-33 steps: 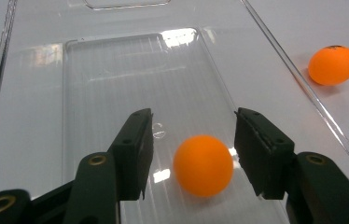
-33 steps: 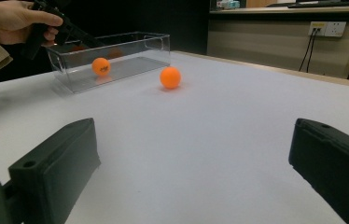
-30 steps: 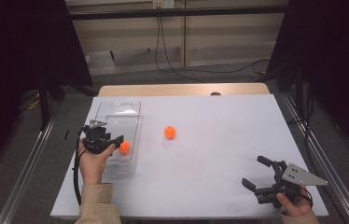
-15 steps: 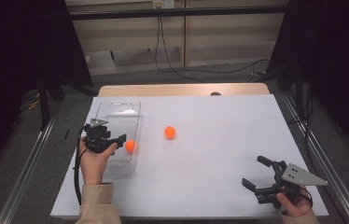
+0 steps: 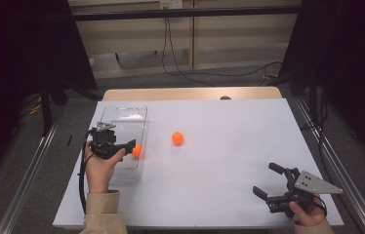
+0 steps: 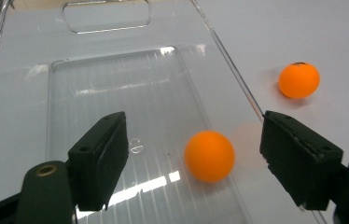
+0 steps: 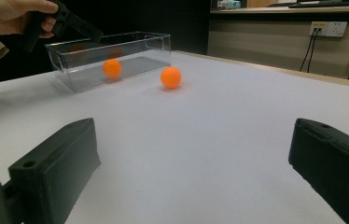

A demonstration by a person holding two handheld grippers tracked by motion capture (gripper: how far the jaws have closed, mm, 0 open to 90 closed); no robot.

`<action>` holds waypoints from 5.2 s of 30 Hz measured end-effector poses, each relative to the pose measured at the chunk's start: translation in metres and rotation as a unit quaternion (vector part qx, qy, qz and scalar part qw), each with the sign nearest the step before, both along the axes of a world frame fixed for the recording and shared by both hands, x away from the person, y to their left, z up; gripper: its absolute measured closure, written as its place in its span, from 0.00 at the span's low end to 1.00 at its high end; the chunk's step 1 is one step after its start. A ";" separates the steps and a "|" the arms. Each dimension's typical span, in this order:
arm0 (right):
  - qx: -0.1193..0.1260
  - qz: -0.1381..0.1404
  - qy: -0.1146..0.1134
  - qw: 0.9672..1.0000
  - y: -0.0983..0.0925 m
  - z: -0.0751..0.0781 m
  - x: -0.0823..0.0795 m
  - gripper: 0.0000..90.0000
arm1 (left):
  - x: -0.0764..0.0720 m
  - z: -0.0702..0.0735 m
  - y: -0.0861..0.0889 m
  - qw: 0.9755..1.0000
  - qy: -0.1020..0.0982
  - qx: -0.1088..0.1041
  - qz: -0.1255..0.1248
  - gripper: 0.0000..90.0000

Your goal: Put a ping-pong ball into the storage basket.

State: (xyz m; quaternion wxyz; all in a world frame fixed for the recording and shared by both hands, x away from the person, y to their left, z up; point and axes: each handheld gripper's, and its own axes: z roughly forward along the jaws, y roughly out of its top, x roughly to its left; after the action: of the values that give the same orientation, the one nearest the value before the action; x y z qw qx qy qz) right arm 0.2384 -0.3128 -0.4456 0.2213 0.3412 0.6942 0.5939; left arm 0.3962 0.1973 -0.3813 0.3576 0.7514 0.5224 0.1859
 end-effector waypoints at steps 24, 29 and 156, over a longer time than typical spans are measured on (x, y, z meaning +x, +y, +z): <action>-0.001 0.001 -0.001 1.000 -0.001 0.000 0.000 0.01 | -0.002 0.012 -0.035 0.998 -0.005 -0.016 -0.056 0.15; 0.000 0.001 -0.001 1.000 0.000 0.000 0.000 0.01 | -0.002 0.013 -0.043 0.997 -0.003 -0.009 -0.072 0.15; 0.001 0.004 -0.001 1.000 0.000 0.001 -0.001 0.02 | 0.019 -0.038 -0.130 0.993 -0.005 -0.005 -0.121 0.10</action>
State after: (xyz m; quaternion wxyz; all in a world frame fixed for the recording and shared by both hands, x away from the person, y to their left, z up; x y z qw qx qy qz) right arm 0.2378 -0.3130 -0.4450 0.2195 0.3381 0.6945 0.5959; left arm 0.4154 0.0677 -0.4197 0.3837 0.8065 0.4266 0.1428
